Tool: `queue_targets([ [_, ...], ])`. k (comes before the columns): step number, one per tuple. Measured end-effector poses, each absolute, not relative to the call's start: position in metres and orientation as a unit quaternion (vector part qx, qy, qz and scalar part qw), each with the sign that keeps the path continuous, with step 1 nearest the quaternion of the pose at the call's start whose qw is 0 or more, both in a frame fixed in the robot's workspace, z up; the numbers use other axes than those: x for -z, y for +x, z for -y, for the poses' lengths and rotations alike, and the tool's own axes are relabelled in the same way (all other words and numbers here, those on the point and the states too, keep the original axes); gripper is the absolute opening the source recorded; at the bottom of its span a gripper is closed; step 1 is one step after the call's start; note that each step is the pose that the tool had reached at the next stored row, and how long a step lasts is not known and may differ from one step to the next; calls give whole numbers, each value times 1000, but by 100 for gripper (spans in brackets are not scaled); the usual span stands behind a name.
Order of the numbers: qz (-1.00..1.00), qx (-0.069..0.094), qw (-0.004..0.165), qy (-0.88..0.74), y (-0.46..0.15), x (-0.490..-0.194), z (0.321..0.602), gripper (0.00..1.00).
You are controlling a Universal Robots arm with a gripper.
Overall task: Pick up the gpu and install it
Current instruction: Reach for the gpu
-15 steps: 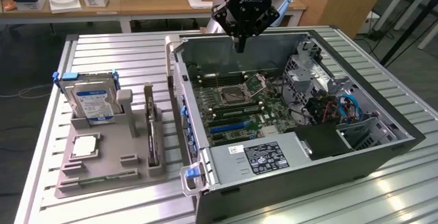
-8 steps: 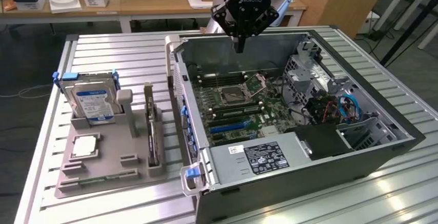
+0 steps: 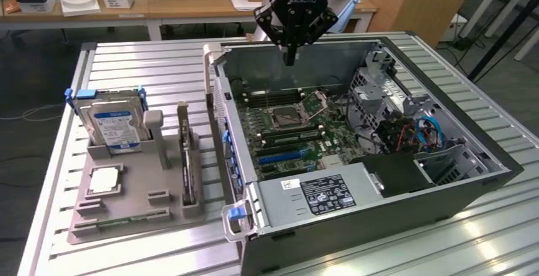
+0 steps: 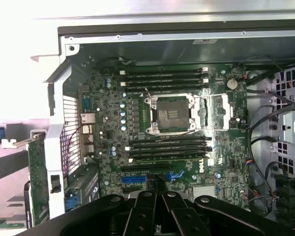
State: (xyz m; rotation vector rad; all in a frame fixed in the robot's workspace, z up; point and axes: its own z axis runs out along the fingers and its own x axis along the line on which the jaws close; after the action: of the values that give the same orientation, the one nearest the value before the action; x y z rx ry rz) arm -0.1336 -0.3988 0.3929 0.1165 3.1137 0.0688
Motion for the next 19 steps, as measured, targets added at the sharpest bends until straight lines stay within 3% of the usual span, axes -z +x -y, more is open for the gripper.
queue_targets([
  [19, -999, -22, 13, 37, -155, -391, 399, 11],
])
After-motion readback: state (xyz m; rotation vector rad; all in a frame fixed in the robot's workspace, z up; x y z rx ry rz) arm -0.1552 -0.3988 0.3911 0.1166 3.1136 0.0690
